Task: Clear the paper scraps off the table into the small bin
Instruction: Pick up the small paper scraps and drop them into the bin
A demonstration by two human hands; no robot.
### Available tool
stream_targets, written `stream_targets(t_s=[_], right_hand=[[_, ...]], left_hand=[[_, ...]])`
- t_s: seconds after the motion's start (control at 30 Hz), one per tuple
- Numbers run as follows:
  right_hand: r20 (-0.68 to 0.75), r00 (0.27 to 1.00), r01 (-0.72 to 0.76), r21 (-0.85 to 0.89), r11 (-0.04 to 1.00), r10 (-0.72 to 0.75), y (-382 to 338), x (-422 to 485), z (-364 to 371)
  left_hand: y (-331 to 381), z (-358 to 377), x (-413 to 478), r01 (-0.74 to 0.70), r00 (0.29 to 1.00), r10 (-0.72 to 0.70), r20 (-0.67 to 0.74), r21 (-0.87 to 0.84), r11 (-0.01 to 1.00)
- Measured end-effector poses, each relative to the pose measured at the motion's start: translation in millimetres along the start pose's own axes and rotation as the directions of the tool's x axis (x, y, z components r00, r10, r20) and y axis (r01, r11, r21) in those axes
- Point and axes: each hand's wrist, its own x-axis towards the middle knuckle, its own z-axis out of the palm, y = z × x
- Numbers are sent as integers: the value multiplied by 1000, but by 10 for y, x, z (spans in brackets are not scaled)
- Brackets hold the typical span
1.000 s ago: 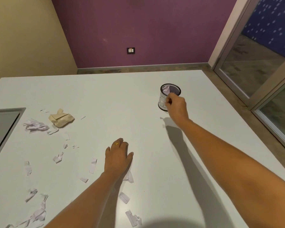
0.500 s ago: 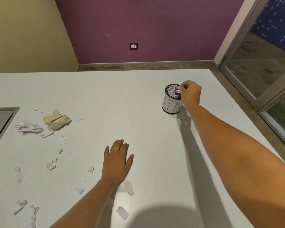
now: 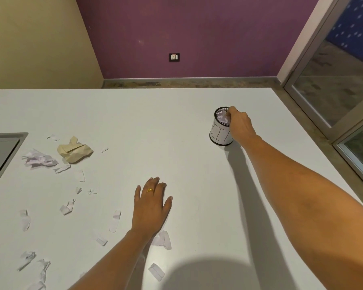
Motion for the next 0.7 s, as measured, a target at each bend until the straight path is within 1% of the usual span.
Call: stream_targets(t_s=[0.1,0.2,0.4,0.47,0.7], right_hand=[[-1,1000,19,-51,999,-19,-3,5,7],[28,999,20,-73,997,-18,-13,48,-11],[96,994,-32,-97,995,41,-69,132,-21],[92,994,-55,-59,997,60,-72,123,-24],[63,997,-56,91,994,51,-154,-22,-50]], left_hand=[[9,1,-2,-1,1000,1,-10,4,1000],[8,9,7,7,1000,-7,-16,0,1000],[12,17,28,35,999,-35,41,15,999],[12,14,28,34,998,-35,49,18,999],[25,-32,13,31,996,-32,84,21,999]])
